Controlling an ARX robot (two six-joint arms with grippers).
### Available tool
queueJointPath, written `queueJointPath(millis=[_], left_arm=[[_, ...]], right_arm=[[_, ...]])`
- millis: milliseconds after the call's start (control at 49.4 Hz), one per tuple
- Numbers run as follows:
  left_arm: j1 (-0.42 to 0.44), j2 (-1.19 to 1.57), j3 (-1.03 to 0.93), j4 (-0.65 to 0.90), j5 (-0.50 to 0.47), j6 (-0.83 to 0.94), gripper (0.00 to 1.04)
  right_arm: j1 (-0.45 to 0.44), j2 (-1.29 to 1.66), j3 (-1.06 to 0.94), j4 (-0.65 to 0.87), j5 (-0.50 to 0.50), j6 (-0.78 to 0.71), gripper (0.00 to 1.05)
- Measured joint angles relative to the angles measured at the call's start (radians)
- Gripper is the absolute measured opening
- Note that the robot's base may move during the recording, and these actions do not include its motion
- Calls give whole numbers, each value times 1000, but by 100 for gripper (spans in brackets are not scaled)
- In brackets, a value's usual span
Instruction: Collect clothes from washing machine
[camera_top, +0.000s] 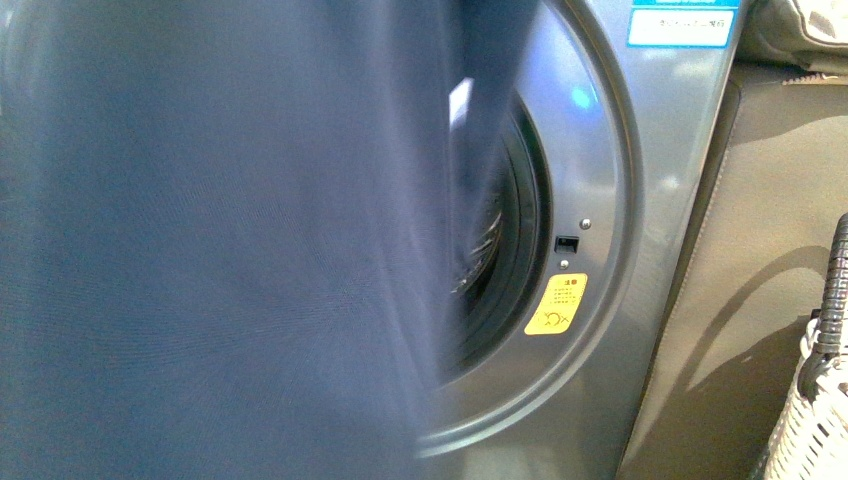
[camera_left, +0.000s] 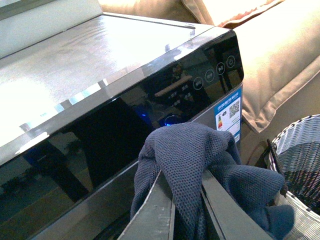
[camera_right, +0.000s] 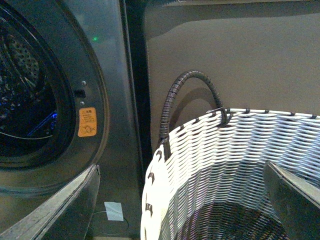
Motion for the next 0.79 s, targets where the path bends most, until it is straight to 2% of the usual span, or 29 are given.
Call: queueJointPath(millis=[162,304,790], left_arm=[[-92,190,307,-151,-61,20,7],[-139,298,461,-248,-77,21,7],[-175,460,670,-395,-85,21,7]], right_arm=[[0,0,0,0,0,0,97],[0,0,0,0,0,0,97],[0,0,0,0,0,0,97]])
